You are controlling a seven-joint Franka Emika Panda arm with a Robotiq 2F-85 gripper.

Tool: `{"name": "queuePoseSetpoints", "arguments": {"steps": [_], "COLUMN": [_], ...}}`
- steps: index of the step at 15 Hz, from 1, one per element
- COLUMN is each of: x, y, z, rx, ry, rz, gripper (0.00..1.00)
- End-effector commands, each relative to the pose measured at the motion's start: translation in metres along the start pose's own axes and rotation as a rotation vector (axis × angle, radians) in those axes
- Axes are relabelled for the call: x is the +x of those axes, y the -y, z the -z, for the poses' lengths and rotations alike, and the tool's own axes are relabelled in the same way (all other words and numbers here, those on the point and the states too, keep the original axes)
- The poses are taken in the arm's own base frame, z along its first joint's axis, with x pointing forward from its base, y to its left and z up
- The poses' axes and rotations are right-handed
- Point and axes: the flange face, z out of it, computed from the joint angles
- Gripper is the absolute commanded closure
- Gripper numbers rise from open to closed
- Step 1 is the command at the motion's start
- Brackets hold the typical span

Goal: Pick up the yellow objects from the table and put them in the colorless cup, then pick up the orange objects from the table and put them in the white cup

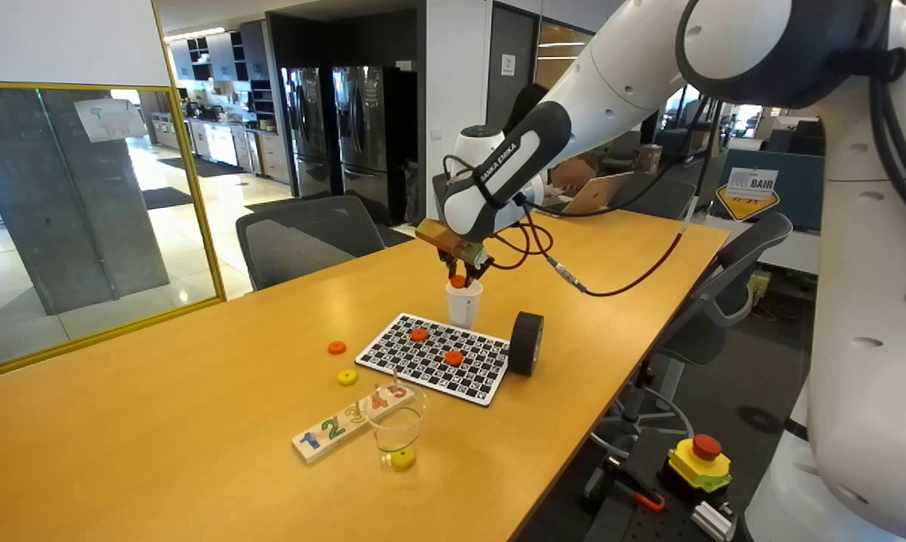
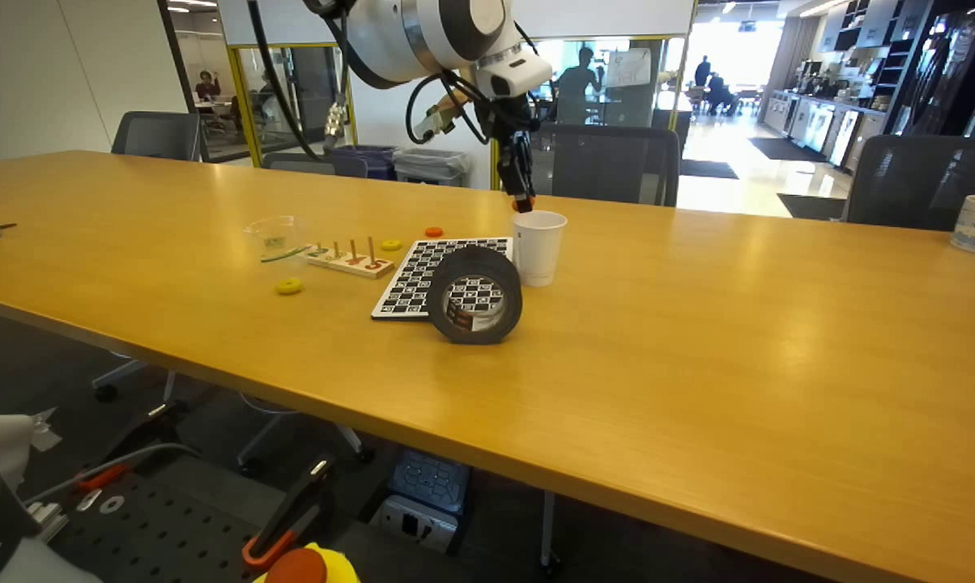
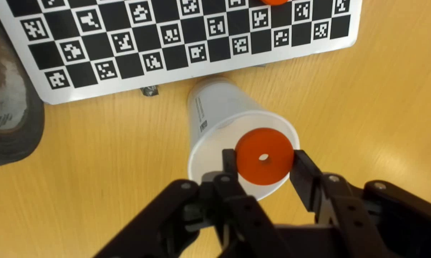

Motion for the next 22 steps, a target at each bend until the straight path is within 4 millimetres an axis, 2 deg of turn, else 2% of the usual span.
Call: {"name": "queuePoseSetpoints", "arguments": {"steps": [1, 2, 3, 5, 8, 9, 13, 17, 22], "x": [0.013, 0.014, 0.014, 0.014, 0.010, 0.006, -0.019, -0.068, -0.122], "y": [0.009, 0.008, 0.008, 0.006, 0.000, -0.003, -0.017, -0.035, -0.044], "z": [0.000, -0.002, -0.003, -0.005, -0.001, 0.005, 0.026, 0.035, 0.014], "rx": [-0.008, -0.009, -0.011, -0.020, -0.033, -0.033, -0.037, -0.075, -0.153], "ry": [-0.022, -0.019, -0.017, -0.013, -0.006, -0.007, -0.003, 0.040, 0.136], "rz": [-0.012, -0.018, -0.019, -0.021, -0.017, -0.012, 0.017, 0.085, 0.179], "gripper": [0.75, 0.56, 0.31, 0.28, 0.05, 0.00, 0.00, 0.00, 0.00]}}
